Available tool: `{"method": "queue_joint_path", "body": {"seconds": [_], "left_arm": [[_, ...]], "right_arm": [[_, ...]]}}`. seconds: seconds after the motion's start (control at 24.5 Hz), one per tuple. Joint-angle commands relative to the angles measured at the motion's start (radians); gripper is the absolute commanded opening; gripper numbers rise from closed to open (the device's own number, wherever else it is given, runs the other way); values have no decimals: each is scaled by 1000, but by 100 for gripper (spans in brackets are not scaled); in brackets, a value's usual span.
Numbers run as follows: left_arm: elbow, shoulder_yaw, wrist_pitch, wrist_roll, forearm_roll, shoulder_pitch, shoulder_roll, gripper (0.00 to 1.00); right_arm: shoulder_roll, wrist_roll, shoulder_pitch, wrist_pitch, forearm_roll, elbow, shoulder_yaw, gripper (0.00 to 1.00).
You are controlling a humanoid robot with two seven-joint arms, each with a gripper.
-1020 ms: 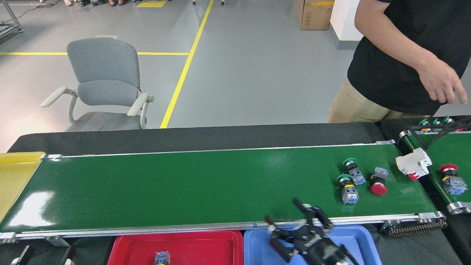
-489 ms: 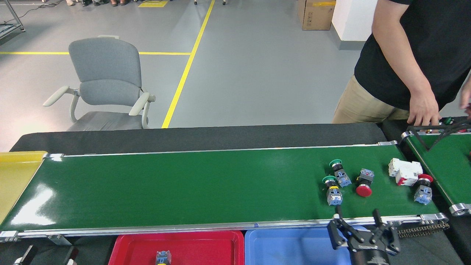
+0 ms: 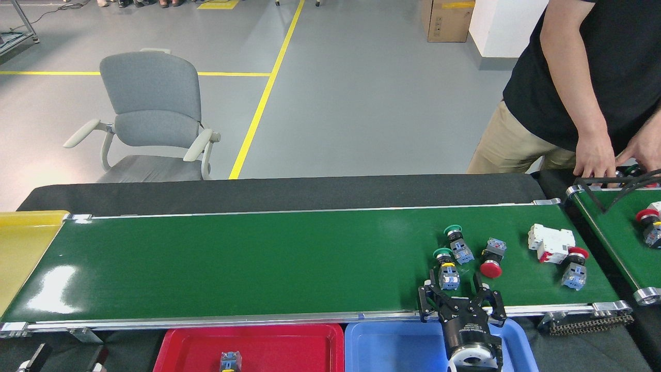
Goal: Pick switch part from conveyor to tray
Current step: 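Grasp the green-capped switch with the right gripper and drop it in the red tray, then move the open right gripper over the next switch on the belt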
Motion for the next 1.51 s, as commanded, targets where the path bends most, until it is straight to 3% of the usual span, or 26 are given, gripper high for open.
{"method": "queue_joint_path", "body": {"seconds": [0.0, 0.2, 0.33, 0.37, 0.41, 0.45, 0.49, 0.57, 0.73, 0.82, 0.9, 0.98, 1.1, 1.26, 1.47], "left_arm": [[-7, 6, 2, 4, -1, -5, 14, 100], [-7, 6, 2, 4, 0, -5, 14, 100], [-7, 6, 2, 4, 0, -5, 14, 100], [-7, 6, 2, 4, 0, -5, 14, 100], [-9, 6, 1, 4, 2, -5, 14, 100], [-9, 6, 2, 4, 0, -5, 14, 100], [-9, 6, 2, 4, 0, -5, 14, 100], [-7, 6, 2, 4, 0, -8, 13, 100], [-12, 6, 2, 4, 2, -6, 14, 100], [-17, 6, 2, 4, 2, 2, 14, 100], [-18, 4, 2, 4, 2, 2, 13, 100], [-35, 4, 2, 4, 0, 3, 10, 100], [-56, -24, 2, 4, 0, -12, 8, 100], [-55, -79, 7, 4, -3, -46, 8, 100], [-55, -86, 7, 4, -4, -49, 10, 100]], "right_arm": [[-8, 0, -14, -8, -2, -10, 7, 12], [-20, -8, -9, -78, -1, -55, 135, 5], [-46, -14, -3, -245, -1, -134, 252, 6], [-53, -20, -5, -305, -1, -157, 284, 10], [-59, -35, -5, -371, -1, -175, 319, 36], [-57, -55, -5, -428, 4, -183, 353, 86], [-59, -64, -3, -485, 4, -186, 384, 100], [-63, -63, 0, -554, 4, -178, 410, 100], [-66, -66, 25, -551, -4, -187, 362, 100], [-69, -86, 75, -551, -7, -201, 207, 100], [-57, -133, 192, -551, -10, -249, 22, 100], [-10, -175, 307, -546, -30, -286, -151, 100], [55, -199, 370, -489, -36, -287, -302, 100], [55, -182, 336, -279, -30, -284, -290, 100], [29, -96, 181, -256, 8, -212, -161, 100]]}}
